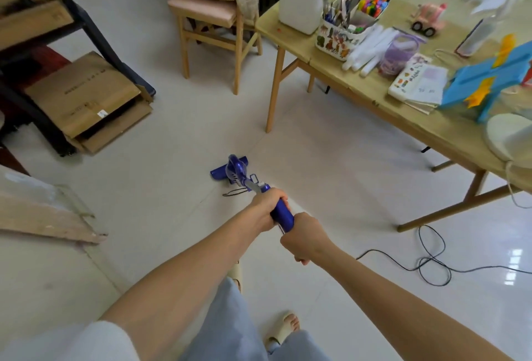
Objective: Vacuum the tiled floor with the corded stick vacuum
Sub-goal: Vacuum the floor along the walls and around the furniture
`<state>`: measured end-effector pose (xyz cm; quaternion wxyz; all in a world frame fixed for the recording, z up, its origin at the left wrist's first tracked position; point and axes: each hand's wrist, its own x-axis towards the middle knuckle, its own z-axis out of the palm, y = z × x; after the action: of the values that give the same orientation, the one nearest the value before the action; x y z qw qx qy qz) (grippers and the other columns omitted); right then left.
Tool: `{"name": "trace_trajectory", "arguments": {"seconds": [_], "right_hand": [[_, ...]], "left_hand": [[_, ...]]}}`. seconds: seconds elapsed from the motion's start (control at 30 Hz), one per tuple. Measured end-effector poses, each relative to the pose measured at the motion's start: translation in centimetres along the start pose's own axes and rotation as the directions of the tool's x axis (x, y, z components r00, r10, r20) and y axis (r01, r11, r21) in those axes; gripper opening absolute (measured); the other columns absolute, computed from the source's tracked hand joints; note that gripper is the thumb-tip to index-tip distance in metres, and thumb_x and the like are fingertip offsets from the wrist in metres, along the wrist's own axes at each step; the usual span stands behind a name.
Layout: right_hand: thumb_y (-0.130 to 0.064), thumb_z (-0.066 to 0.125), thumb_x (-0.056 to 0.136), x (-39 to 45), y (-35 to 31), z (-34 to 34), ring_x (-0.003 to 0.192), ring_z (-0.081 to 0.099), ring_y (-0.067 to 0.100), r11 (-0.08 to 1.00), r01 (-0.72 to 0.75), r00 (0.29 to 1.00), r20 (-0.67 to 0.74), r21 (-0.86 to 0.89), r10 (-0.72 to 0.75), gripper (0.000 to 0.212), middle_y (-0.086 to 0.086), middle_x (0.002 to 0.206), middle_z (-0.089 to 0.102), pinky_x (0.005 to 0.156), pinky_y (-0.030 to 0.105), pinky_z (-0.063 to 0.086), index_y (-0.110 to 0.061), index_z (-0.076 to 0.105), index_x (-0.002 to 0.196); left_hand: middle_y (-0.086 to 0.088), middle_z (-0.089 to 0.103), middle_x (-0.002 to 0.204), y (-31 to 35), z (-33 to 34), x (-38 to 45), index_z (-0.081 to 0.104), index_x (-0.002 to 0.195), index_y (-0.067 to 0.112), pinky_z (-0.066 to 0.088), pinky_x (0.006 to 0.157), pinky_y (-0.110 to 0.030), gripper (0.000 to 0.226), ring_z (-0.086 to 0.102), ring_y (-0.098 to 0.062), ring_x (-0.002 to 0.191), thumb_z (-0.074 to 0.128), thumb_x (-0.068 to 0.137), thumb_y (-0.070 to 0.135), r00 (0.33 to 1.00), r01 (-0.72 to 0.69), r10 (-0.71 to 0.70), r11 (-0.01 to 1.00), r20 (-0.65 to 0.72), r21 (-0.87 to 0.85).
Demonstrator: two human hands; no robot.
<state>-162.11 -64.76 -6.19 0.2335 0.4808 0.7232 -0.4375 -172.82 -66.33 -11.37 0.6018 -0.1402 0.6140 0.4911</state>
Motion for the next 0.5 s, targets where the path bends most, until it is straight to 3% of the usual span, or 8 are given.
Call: {"name": "trace_trajectory", "arguments": {"seconds": [0.1, 0.17, 0.33, 0.5], "right_hand": [[-0.003, 0.045, 0.083, -1.0, 1.6, -1.3, 0.043, 0.055, 0.015, 1.0, 0.0, 0.999, 0.045, -0.009, 0.001, 0.023, 0.009, 0.068, 0.058, 0.044, 0.022, 0.046, -0.006, 0.044, 0.106], [-0.005, 0.047, 0.082, -1.2, 2.3, -2.2, 0.042, 0.054, 0.015, 1.0, -0.012, 0.997, 0.071, -0.014, 0.013, 0.026, 0.009, 0.065, 0.058, 0.045, 0.023, 0.047, -0.004, 0.046, 0.108], [-0.004, 0.053, 0.083, -0.5, 1.8, -4.9, 0.035, 0.05, 0.01, 1.0, -0.017, 0.992, 0.129, -0.009, 0.018, 0.026, 0.005, 0.06, 0.054, 0.041, 0.02, 0.044, -0.005, 0.046, 0.108], [-0.004, 0.056, 0.083, 0.3, 0.8, -7.1, 0.04, 0.053, 0.012, 0.995, -0.075, 0.976, 0.198, -0.065, 0.087, 0.023, 0.006, 0.063, 0.056, 0.043, 0.021, 0.047, -0.008, 0.048, 0.104]], "left_hand": [[-0.006, 0.05, 0.053, -1.1, 1.1, -0.9, 0.047, 0.073, 0.005, 0.048, 0.055, -0.03, 0.015, 0.05, -0.018, 0.049, 0.054, 0.087, 0.003, 0.998, 0.051, -0.047, 0.996, 0.05, -0.079], [-0.009, 0.051, 0.063, -1.2, 1.9, -1.7, 0.047, 0.086, 0.005, 0.049, 0.058, -0.033, 0.018, 0.05, -0.02, 0.056, 0.06, 0.091, 0.017, 0.995, 0.094, -0.085, 0.978, 0.059, -0.184], [-0.016, 0.061, 0.074, 1.0, 2.0, -1.5, 0.05, 0.103, 0.003, 0.05, 0.066, -0.038, 0.071, 0.056, -0.029, 0.066, 0.033, 0.089, 0.071, 0.965, 0.255, -0.198, 0.848, 0.17, -0.464], [-0.021, 0.07, 0.079, 2.7, 1.2, 0.0, 0.054, 0.11, -0.001, 0.055, 0.07, -0.039, 0.075, 0.065, -0.031, 0.076, 0.024, 0.093, 0.065, 0.949, 0.313, -0.259, 0.845, 0.18, -0.434]]}}
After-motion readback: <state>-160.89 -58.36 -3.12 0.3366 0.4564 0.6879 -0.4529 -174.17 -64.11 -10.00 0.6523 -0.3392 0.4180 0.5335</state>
